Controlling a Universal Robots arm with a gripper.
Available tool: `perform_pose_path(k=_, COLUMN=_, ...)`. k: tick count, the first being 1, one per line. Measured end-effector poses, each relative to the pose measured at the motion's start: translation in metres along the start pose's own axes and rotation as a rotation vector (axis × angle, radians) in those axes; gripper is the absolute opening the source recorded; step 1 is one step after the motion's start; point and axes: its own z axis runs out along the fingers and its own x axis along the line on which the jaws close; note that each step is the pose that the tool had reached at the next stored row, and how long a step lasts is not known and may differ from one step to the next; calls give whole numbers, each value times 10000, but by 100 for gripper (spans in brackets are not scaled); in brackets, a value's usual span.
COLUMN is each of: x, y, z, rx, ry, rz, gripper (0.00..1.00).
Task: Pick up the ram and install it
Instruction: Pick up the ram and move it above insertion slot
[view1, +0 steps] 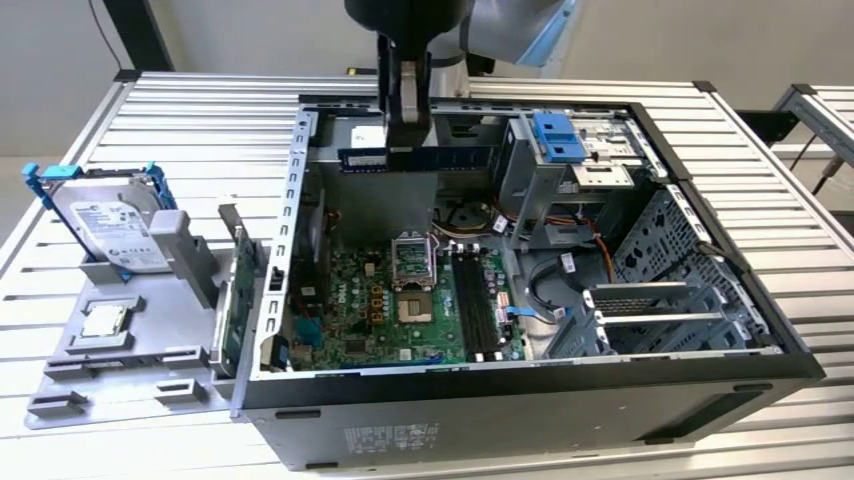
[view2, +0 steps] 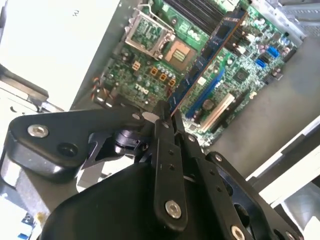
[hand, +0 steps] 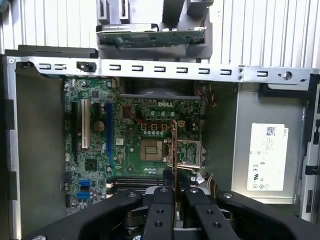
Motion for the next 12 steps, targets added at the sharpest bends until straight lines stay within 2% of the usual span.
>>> perform_pose_path(k=2, x=-11, y=-47, z=9, rx=1, ry=45, rz=15, gripper=0)
perform_pose_path(k=8, x=-16, y=-235, z=31, rx=2, ry=255, rz=177, gripper=0)
perform_pose_path(k=12, x=-18, y=-327, z=67, rx=4, ry=312, rz=385, gripper=0)
